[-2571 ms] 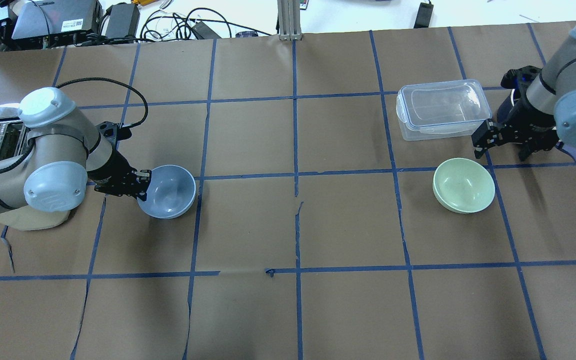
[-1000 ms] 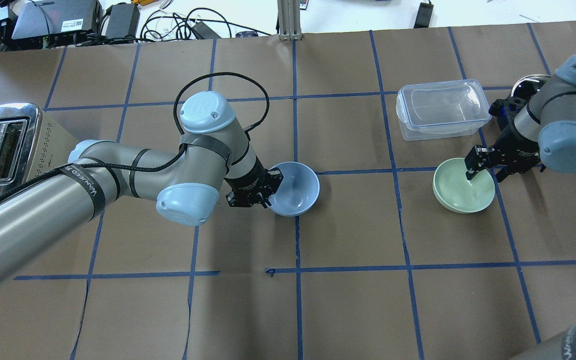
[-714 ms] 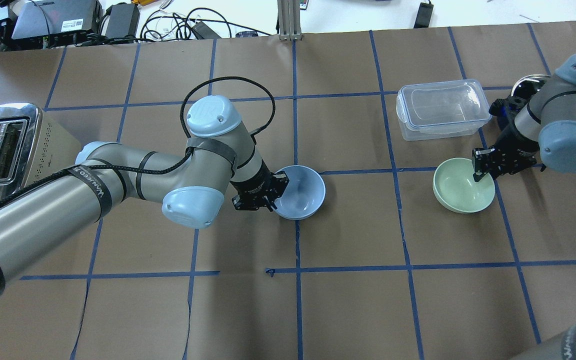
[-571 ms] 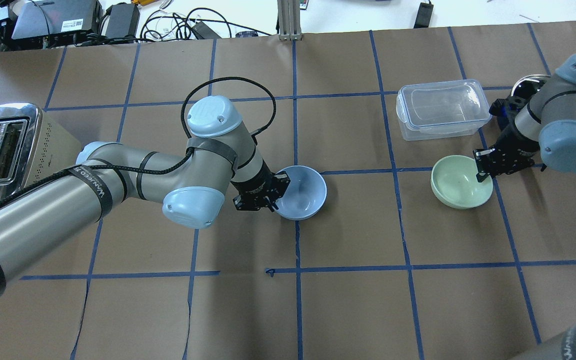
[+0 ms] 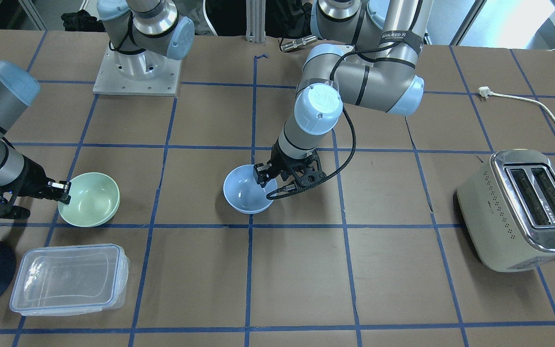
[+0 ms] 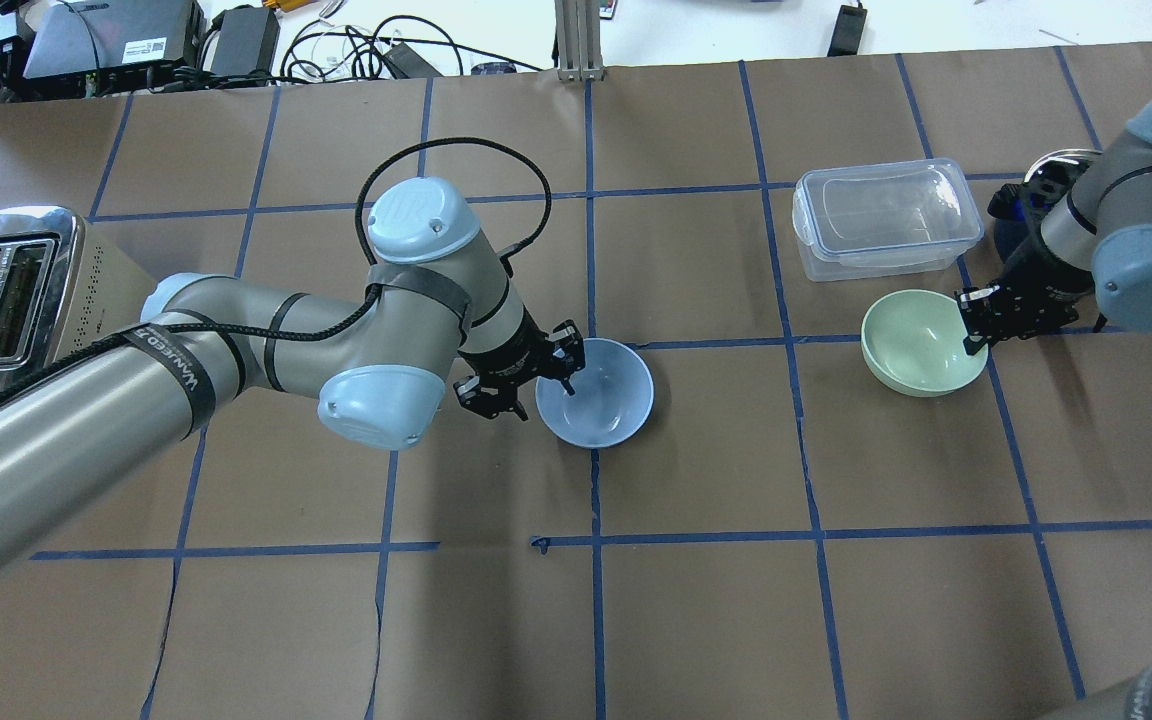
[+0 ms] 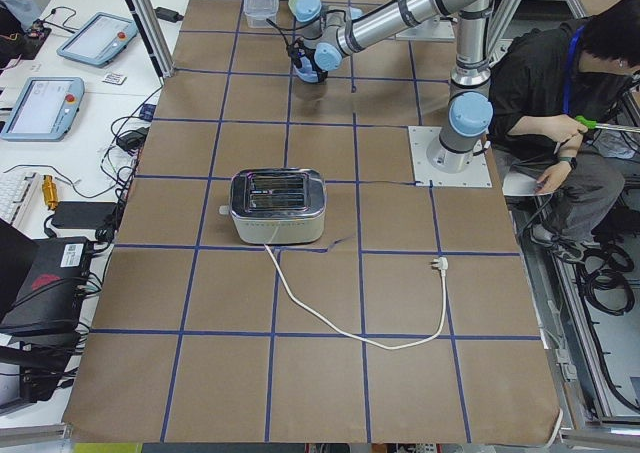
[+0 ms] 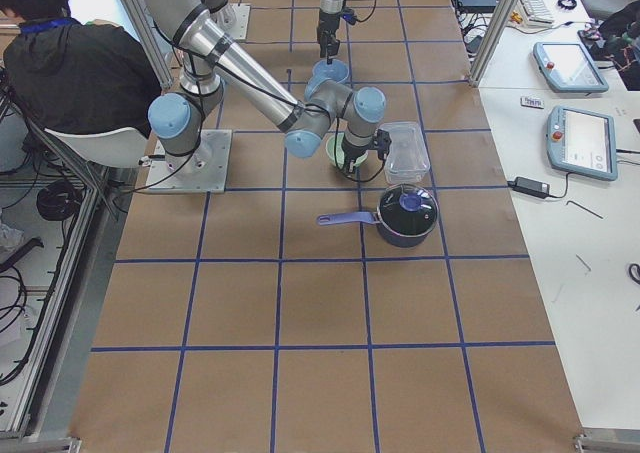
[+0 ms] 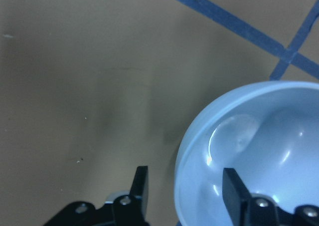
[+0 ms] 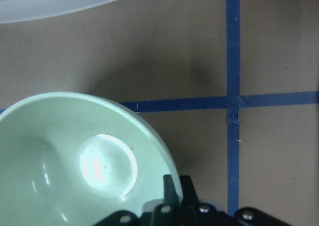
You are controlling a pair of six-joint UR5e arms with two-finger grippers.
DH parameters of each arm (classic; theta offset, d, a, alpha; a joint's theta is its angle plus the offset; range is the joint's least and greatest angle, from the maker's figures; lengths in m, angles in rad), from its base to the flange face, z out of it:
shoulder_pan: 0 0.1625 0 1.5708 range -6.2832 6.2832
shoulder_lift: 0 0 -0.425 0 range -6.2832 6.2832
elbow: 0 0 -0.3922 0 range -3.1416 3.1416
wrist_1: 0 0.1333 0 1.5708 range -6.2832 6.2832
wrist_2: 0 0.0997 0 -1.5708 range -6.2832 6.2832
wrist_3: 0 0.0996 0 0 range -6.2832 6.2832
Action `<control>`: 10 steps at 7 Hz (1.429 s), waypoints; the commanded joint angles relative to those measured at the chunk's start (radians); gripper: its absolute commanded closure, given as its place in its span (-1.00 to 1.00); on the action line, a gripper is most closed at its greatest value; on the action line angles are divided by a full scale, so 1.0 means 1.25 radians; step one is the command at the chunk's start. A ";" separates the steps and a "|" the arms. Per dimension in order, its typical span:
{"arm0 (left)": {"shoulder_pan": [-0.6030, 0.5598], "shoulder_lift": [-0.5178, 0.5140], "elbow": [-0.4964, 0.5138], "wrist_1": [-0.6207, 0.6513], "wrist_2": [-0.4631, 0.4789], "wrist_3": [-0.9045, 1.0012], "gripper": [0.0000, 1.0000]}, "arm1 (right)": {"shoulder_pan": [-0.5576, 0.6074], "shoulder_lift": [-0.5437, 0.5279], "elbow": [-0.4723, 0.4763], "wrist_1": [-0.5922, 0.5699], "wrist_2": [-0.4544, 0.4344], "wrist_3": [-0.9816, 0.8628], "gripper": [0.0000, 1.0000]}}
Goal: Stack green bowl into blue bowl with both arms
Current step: 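Release blue bowl and raise left gripper while right gripper lifts green bowl, then carry the green bowl with the right gripper over the blue bowl and lower it in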
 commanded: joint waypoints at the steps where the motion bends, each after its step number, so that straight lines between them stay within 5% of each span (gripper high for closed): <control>1: 0.074 0.063 0.124 -0.216 0.101 0.208 -0.64 | 0.002 -0.019 -0.074 0.101 0.010 0.003 1.00; 3: 0.195 0.128 0.276 -0.469 0.253 0.519 -0.64 | 0.030 -0.049 -0.097 0.124 0.081 0.057 1.00; 5: 0.235 0.187 0.380 -0.579 0.255 0.577 -0.66 | 0.151 -0.050 -0.098 0.085 0.084 0.216 1.00; 8: 0.198 0.188 0.386 -0.558 0.189 0.496 -0.66 | 0.371 -0.056 -0.080 0.023 0.070 0.432 1.00; 10: 0.197 0.183 0.355 -0.439 0.192 0.605 -1.00 | 0.456 -0.053 -0.067 -0.017 0.069 0.509 1.00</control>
